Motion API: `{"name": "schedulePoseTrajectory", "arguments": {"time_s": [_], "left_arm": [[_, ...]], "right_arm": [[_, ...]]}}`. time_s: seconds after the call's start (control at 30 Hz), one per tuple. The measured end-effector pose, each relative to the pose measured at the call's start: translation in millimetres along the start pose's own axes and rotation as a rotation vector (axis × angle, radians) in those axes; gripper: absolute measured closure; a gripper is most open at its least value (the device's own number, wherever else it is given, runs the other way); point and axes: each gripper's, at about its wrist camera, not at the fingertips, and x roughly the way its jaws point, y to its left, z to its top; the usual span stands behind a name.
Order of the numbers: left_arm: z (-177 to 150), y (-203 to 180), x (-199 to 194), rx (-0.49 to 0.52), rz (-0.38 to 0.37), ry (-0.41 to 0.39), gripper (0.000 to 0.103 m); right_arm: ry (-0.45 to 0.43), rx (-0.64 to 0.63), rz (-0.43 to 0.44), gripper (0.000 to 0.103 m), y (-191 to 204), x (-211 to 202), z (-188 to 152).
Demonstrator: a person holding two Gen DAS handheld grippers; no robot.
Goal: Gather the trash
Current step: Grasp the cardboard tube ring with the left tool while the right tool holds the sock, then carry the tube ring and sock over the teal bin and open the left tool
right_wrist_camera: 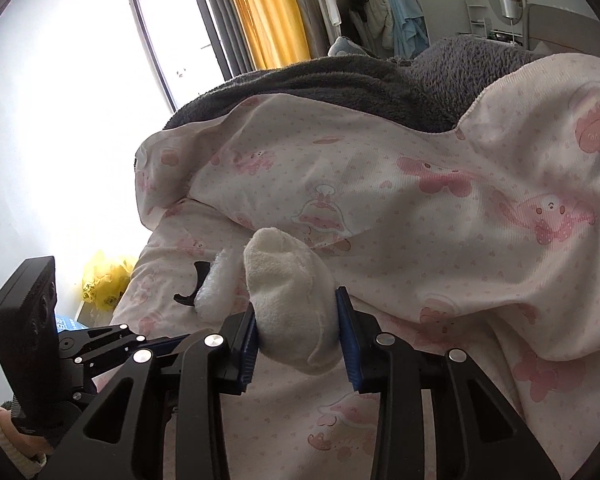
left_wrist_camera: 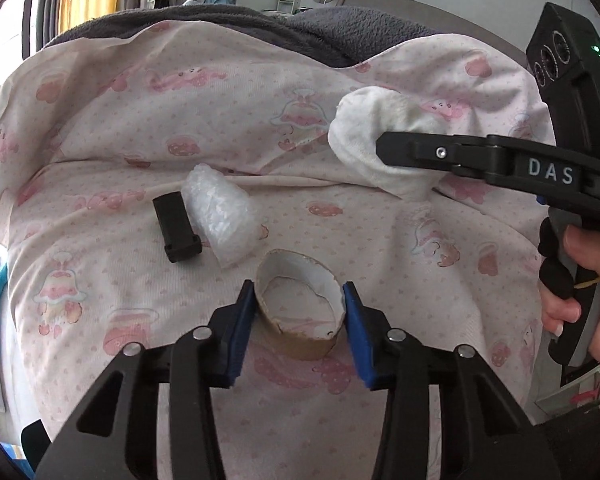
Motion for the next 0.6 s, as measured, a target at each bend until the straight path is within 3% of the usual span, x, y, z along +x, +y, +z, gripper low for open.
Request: {"name": "schedulePoseTrajectory", "arguments": {"time_s": [0.23,0.6], "left_arm": [[-1.1,2.2,-16.8,0.023,-0.039,-0.023,0.057],[-4.1,29.4,-46.8,-0.008,0.009,-0.071,0.057]], "right_arm": [[-0.002,-0.013,0.029,0.067,16.3,0.6,5.8],[-0.029,-0.039,0.087,0.067,55.6,-6.8,17.0]]}}
